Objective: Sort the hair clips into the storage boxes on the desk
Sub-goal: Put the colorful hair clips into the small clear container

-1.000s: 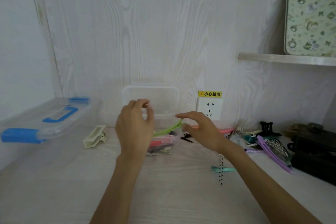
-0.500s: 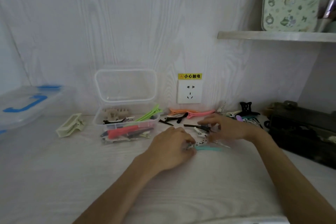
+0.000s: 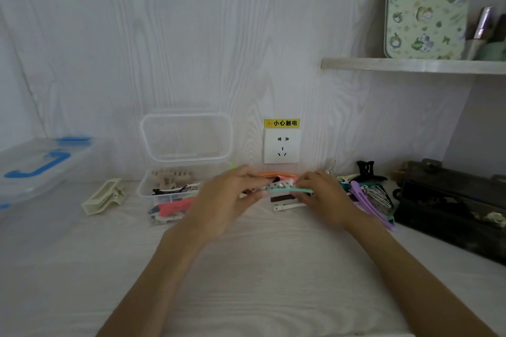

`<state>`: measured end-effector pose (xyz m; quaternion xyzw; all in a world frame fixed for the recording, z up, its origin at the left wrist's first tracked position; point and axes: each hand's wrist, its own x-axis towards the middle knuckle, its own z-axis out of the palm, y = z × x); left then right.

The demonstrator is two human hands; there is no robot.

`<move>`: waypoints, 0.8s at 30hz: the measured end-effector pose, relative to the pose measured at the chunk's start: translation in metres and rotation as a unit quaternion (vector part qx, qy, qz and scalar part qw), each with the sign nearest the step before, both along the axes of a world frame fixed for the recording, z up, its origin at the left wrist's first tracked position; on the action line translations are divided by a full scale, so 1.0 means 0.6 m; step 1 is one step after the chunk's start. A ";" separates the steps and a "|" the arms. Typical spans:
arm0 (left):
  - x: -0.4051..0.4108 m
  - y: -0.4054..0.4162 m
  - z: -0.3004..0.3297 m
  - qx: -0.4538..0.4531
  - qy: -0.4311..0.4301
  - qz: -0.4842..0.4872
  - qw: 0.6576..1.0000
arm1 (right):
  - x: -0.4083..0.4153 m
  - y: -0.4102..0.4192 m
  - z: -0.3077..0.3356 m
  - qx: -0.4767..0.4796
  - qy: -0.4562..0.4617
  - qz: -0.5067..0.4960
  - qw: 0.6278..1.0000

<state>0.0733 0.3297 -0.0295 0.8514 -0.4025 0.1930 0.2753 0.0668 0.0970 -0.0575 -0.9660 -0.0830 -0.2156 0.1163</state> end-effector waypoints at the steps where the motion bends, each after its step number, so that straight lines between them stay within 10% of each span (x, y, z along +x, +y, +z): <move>1: 0.005 0.012 0.007 -0.027 -0.012 0.022 0.999 | -0.001 0.001 0.000 0.013 -0.011 -0.004 1.000; 9: 0.044 0.115 0.020 0.051 0.015 0.348 0.936 | -0.002 0.041 0.019 0.261 -0.045 -0.002 0.964; 17: 0.048 0.124 0.016 -0.146 0.075 0.399 0.902 | 0.031 0.195 0.071 0.219 -0.114 0.076 0.966; 24: 0.071 0.131 0.005 -0.299 0.266 0.363 0.842 | 0.073 0.250 0.049 0.118 0.042 0.096 0.988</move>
